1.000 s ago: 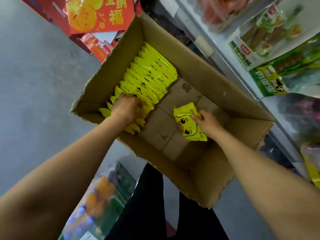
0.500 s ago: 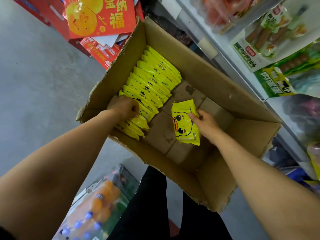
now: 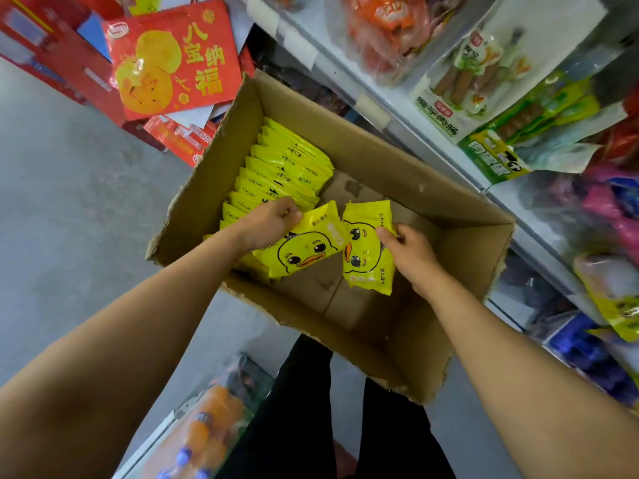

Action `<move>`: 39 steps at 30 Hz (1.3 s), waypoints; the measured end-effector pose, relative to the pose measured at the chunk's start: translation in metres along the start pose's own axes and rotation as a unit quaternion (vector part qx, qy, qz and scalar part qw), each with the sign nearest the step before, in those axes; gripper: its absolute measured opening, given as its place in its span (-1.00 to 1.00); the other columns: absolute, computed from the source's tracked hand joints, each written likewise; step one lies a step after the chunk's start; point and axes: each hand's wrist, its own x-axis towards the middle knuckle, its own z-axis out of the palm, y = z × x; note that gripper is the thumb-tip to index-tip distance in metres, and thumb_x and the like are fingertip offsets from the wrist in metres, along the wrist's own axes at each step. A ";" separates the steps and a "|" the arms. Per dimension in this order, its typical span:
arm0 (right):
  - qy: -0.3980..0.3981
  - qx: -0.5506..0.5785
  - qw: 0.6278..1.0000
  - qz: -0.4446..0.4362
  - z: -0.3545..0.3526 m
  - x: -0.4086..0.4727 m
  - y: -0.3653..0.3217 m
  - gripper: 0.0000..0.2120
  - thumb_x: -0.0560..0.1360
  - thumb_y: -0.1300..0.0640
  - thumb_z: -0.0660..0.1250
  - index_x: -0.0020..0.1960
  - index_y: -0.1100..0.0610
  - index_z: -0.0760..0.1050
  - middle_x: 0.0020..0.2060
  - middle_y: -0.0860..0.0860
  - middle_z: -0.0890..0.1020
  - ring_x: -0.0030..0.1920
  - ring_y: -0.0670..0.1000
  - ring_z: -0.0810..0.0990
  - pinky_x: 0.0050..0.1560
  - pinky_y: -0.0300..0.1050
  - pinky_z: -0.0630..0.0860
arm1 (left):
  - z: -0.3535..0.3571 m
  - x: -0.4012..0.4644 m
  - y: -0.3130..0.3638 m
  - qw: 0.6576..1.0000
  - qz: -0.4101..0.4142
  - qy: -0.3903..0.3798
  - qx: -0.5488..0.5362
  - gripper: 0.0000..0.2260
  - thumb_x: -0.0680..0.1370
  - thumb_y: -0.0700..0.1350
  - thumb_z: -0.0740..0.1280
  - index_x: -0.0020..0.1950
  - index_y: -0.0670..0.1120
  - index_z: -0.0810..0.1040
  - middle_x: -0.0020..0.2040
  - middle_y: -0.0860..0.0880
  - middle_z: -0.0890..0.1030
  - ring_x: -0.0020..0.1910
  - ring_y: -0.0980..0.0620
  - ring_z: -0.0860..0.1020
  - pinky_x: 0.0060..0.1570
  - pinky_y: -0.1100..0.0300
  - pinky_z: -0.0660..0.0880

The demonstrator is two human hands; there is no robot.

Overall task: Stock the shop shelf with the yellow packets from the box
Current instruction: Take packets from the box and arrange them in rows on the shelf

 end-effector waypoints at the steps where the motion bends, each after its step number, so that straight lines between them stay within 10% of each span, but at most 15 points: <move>1: 0.008 0.009 1.000 -0.003 -0.004 -0.004 -0.001 -0.88 0.60 0.03 0.33 0.09 0.04 0.57 -0.11 -0.07 0.67 -0.15 -0.13 0.63 -0.13 -0.26 0.52 | 0.003 -0.002 0.005 1.000 -0.007 -0.003 -0.029 -0.83 0.66 -0.01 0.19 -0.04 -0.06 0.45 -0.28 0.00 0.44 -0.27 0.01 0.39 -0.27 0.14 0.29; 8: 0.051 0.046 0.997 -0.033 -0.039 -0.042 0.002 -0.92 0.58 -0.01 0.34 -0.01 -0.04 0.59 -0.07 -0.05 0.69 -0.07 -0.08 0.65 0.01 -0.15 0.56 | 0.029 -0.037 0.041 0.967 -0.096 -0.123 -0.199 -0.24 0.38 0.49 0.26 0.39 0.00 0.46 0.32 0.07 0.53 0.33 0.03 0.43 0.43 -0.06 0.20; 20: 0.113 0.167 0.975 -0.095 -0.174 -0.191 0.029 -0.82 0.60 0.01 0.33 -0.05 0.08 0.64 -0.18 0.00 0.73 -0.20 -0.06 0.69 -0.15 -0.11 0.62 | 0.108 -0.148 0.202 0.965 0.062 -0.188 -0.171 -0.63 0.52 -0.16 0.43 0.31 -0.13 0.50 0.15 -0.16 0.65 0.08 -0.16 0.64 0.00 0.02 0.62; 24: 0.146 0.217 0.959 -0.107 -0.245 -0.263 0.063 -0.78 0.53 -0.10 0.38 -0.07 0.03 0.69 -0.07 0.13 0.73 0.00 0.19 0.69 0.11 0.31 0.58 | 0.162 -0.191 0.270 0.965 0.112 -0.201 -0.125 -0.64 0.44 -0.15 0.49 0.21 -0.12 0.55 0.08 -0.15 0.68 -0.02 -0.12 0.66 -0.05 0.04 0.62; 36: 0.360 0.332 0.853 -0.179 -0.464 -0.502 0.153 -0.72 0.56 -0.11 0.33 -0.13 0.06 0.67 -0.14 -0.02 0.73 -0.15 -0.06 0.68 -0.03 -0.09 0.59 | 0.354 -0.335 0.514 0.923 0.316 -0.213 0.039 -0.68 0.57 0.09 0.29 0.14 -0.12 0.61 0.03 -0.08 0.69 -0.07 -0.01 0.64 0.01 0.08 0.56; 39: 0.414 0.379 0.806 -0.189 -0.515 -0.546 0.172 -0.70 0.52 -0.17 0.37 -0.16 0.04 0.70 -0.12 0.07 0.74 -0.02 0.14 0.70 0.07 0.19 0.62 | 0.393 -0.365 0.568 0.904 0.343 -0.242 0.084 -0.72 0.61 0.03 0.26 0.19 -0.09 0.61 0.07 -0.07 0.69 -0.06 0.02 0.66 -0.05 0.15 0.58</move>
